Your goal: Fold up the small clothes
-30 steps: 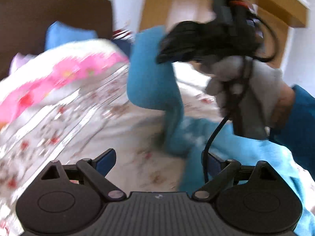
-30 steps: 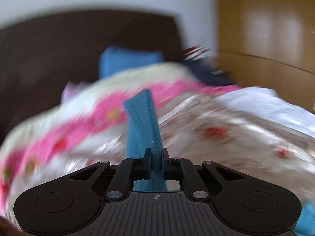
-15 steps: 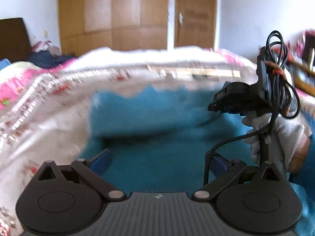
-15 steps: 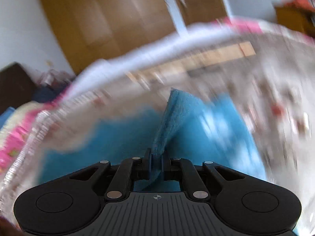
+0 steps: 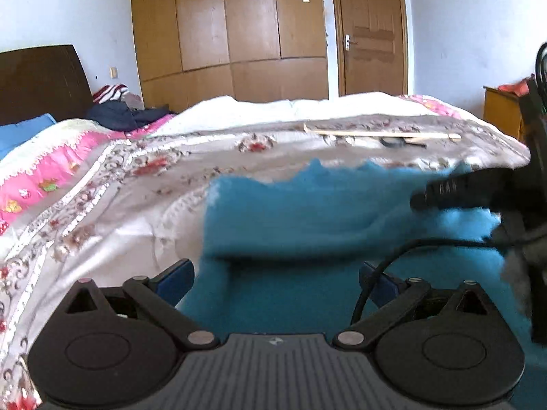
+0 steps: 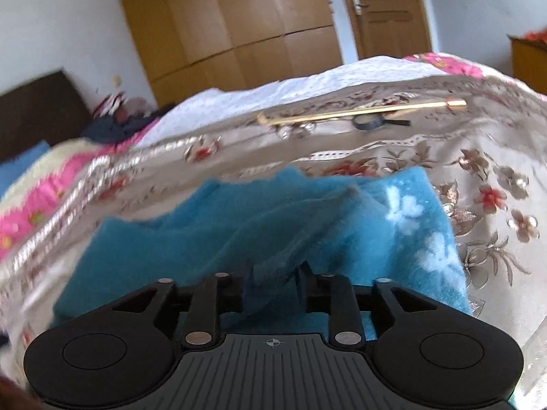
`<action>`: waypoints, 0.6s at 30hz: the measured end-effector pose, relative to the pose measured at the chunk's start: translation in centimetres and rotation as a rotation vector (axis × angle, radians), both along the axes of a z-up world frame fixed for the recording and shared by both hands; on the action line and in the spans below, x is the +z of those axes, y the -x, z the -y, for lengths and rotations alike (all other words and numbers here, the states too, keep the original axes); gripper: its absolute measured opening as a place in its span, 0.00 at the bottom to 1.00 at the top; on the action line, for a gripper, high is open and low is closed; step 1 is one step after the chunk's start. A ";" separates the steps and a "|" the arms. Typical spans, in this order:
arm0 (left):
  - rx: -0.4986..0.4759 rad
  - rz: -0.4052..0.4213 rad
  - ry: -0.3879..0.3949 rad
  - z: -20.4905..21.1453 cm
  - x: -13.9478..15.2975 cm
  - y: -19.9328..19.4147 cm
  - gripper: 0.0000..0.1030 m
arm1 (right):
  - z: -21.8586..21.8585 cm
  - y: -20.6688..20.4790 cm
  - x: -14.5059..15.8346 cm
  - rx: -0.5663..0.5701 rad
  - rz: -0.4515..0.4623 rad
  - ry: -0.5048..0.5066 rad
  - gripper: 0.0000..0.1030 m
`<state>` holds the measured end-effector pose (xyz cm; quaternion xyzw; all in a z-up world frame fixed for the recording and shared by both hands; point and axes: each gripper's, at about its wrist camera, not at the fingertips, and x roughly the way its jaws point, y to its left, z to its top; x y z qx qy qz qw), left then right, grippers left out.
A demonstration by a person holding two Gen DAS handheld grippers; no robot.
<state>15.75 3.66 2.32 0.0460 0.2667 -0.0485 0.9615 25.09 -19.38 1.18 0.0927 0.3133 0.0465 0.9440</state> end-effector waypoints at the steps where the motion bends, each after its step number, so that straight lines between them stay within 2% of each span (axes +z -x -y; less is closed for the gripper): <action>1: 0.000 0.012 -0.002 -0.1 0.2 0.0 1.00 | -0.2 0.1 0.0 -0.006 -0.009 0.015 0.36; 5: -0.023 0.018 0.028 -0.2 0.0 0.6 1.00 | 0.3 0.8 0.6 -0.026 -0.011 -0.018 0.36; 8: -0.055 -0.013 0.031 0.2 -1.2 1.2 1.00 | -0.3 2.1 1.6 -0.007 0.048 0.017 0.36; 11: -0.094 -0.045 0.075 0.1 -1.1 1.5 1.00 | -0.6 2.3 1.8 0.005 0.041 0.031 0.36; 13: -0.149 -0.064 0.122 -0.2 -0.6 1.9 1.00 | -0.7 1.7 1.5 -0.013 0.037 0.069 0.36; 16: -0.256 -0.094 0.253 -1.2 0.6 2.6 1.00 | 0.0 0.3 1.0 -0.047 0.022 0.101 0.36; 18: -0.269 -0.080 0.330 -2.1 1.5 2.9 1.00 | 0.6 -0.3 0.8 -0.078 0.018 0.136 0.36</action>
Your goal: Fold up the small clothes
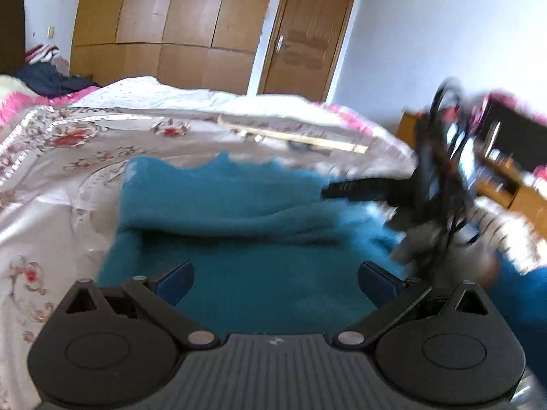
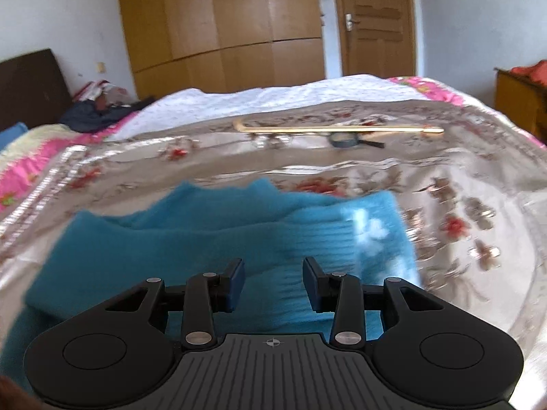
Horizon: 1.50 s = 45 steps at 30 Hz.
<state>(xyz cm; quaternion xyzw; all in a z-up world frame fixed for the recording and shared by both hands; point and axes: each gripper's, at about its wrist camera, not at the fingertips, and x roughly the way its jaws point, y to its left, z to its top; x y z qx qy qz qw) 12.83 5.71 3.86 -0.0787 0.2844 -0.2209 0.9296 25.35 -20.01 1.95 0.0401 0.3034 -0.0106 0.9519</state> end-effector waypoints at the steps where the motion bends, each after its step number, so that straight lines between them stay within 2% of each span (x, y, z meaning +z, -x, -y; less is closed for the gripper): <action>1: 0.013 0.004 0.023 -0.3 0.3 -0.1 1.00 | 0.3 -0.1 -0.1 -0.008 -0.005 0.002 0.36; 3: 0.053 0.008 0.059 -1.0 0.7 -0.6 1.00 | 1.1 0.1 -0.1 -0.014 -0.010 -0.006 0.36; 4: 0.084 0.009 0.050 -1.2 0.6 -0.9 1.00 | 1.2 0.3 0.0 -0.016 -0.008 0.001 0.36; 10: 0.284 -0.104 -0.164 -0.4 -1.7 -3.7 1.00 | 0.7 1.1 1.0 0.030 0.020 0.020 0.36; 13: 0.321 -0.182 -0.156 -0.6 -3.1 -4.9 1.00 | -0.9 0.7 1.2 0.095 0.024 0.032 0.36; 19: 0.404 -0.234 -0.198 -1.6 -4.6 -5.8 1.00 | -6.4 -2.4 0.9 0.297 0.028 0.021 0.36; 26: 0.497 -0.309 -0.202 -4.6 -7.0 -7.0 1.00 | -15.0 -8.0 -1.8 0.473 -0.054 -0.051 0.36; 28: 0.502 -0.303 -0.207 -4.9 -7.3 -7.0 1.00 | -17.0 -9.3 -3.2 0.486 -0.104 -0.037 0.38; 30: 0.505 -0.293 -0.232 -4.7 -7.5 -7.1 1.00 | -18.3 -9.8 -3.9 0.506 -0.089 0.009 0.38; 35: 0.514 -0.294 -0.227 -5.0 -7.0 -6.8 1.00 | -17.4 -9.0 -2.4 0.493 -0.077 -0.022 0.36; 40: 0.520 -0.289 -0.233 -5.0 -6.4 -5.7 1.00 | -14.2 -5.1 -0.7 0.474 -0.022 -0.024 0.36; 42: 0.514 -0.284 -0.247 -4.7 -6.1 -5.3 1.00 | -12.8 -4.1 -1.2 0.457 -0.051 0.002 0.36; 45: 0.487 -0.290 -0.285 -3.9 -6.0 -4.9 1.00 | -11.6 -3.8 -2.4 0.446 -0.143 0.065 0.37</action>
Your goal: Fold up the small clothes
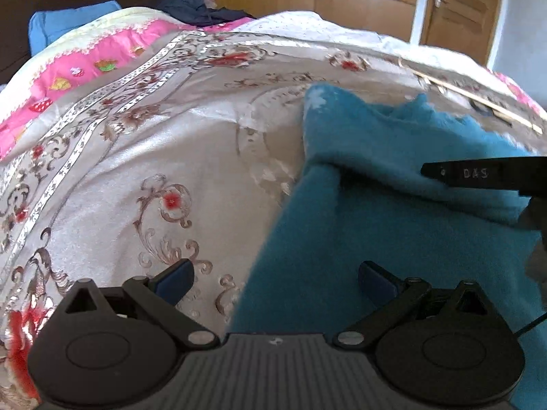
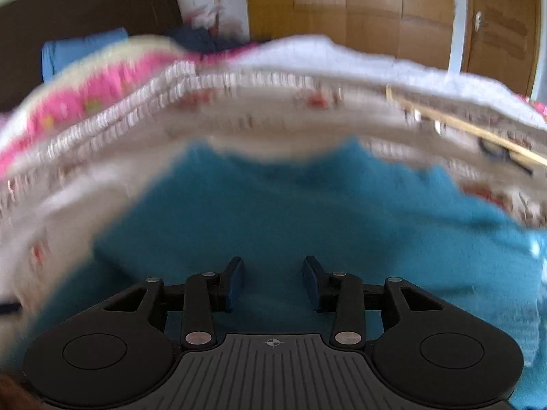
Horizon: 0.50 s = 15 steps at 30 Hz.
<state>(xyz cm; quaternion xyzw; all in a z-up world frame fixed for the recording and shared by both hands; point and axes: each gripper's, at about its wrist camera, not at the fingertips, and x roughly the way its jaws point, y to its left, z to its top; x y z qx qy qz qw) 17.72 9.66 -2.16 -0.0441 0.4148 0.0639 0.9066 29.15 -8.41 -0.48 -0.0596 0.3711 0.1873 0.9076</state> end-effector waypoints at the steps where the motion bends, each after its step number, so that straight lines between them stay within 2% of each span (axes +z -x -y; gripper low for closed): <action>1: -0.007 -0.010 -0.010 0.2 0.0 0.1 1.00 | 0.5 0.2 0.3 -0.012 -0.001 -0.010 0.37; 4: -0.017 -0.001 -0.017 0.7 0.5 1.1 1.00 | 1.6 1.4 1.9 -0.051 0.009 -0.021 0.37; 9: -0.034 0.041 -0.041 1.3 2.0 2.6 1.00 | 3.3 5.4 4.2 -0.017 0.044 -0.044 0.37; 15: -0.048 0.042 -0.048 1.5 2.6 4.1 1.00 | 5.1 10.6 5.5 0.005 0.039 -0.050 0.37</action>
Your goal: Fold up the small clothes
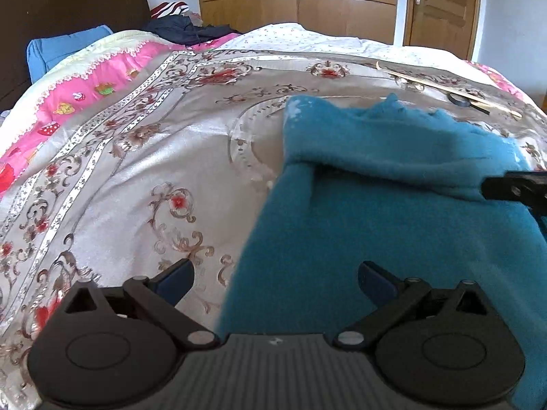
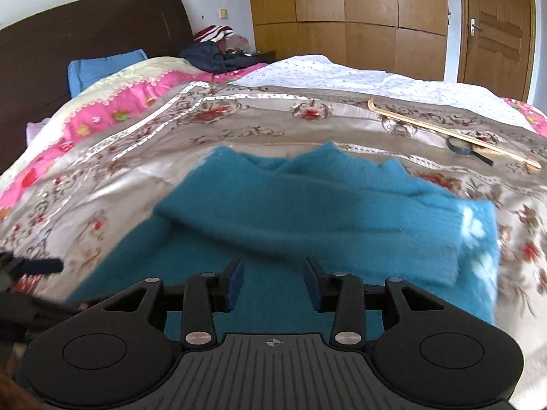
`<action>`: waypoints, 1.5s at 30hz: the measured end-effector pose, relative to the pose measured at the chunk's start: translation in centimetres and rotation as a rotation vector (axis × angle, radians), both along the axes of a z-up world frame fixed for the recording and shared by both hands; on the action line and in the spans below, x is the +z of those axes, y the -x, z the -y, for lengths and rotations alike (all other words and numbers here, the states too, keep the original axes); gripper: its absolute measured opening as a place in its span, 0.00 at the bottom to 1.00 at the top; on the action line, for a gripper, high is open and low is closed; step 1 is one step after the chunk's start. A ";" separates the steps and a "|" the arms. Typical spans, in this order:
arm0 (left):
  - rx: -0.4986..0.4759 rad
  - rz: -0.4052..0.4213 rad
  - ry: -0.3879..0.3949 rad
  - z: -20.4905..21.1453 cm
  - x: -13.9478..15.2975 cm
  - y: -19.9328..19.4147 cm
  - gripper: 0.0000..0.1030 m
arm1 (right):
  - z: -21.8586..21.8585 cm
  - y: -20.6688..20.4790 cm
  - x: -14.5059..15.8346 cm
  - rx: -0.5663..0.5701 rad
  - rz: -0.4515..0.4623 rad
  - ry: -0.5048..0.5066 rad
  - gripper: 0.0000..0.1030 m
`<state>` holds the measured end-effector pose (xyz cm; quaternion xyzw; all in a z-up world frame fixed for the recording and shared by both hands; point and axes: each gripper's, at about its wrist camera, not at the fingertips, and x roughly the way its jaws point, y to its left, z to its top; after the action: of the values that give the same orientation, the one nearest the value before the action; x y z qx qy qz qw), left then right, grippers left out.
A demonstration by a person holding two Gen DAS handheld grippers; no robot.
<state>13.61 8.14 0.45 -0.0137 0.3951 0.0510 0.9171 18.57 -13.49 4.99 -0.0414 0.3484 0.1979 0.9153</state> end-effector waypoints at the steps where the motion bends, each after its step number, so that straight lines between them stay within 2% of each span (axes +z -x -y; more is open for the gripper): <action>1: -0.005 0.001 -0.004 0.1 0.1 0.3 1.00 | 0.4 0.7 0.1 0.000 -0.005 -0.002 0.37; 16: -0.085 -0.012 -0.078 1.5 1.0 5.8 1.00 | 5.4 8.9 0.2 -0.046 -0.042 -0.001 0.39; 27: -0.124 -0.135 -0.021 -0.3 0.1 10.1 1.00 | 11.7 14.9 -1.7 -0.187 -0.140 -0.031 0.40; 34: -0.135 -0.183 -0.031 -0.6 -0.2 10.9 0.99 | 15.1 16.5 -3.1 -0.272 -0.214 -0.105 0.40; 40: -0.116 -0.184 -0.007 -1.2 -0.1 11.0 0.96 | 16.2 17.9 -2.8 -0.311 -0.192 -0.131 0.40; 45: -0.134 -0.191 -0.023 -1.0 -0.2 10.8 0.96 | 17.2 18.0 -3.4 -0.351 -0.215 -0.125 0.40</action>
<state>2.82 9.10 0.24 0.0280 0.4801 -0.0047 0.8767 0.55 -30.65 1.56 0.0981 0.4330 0.0598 0.8940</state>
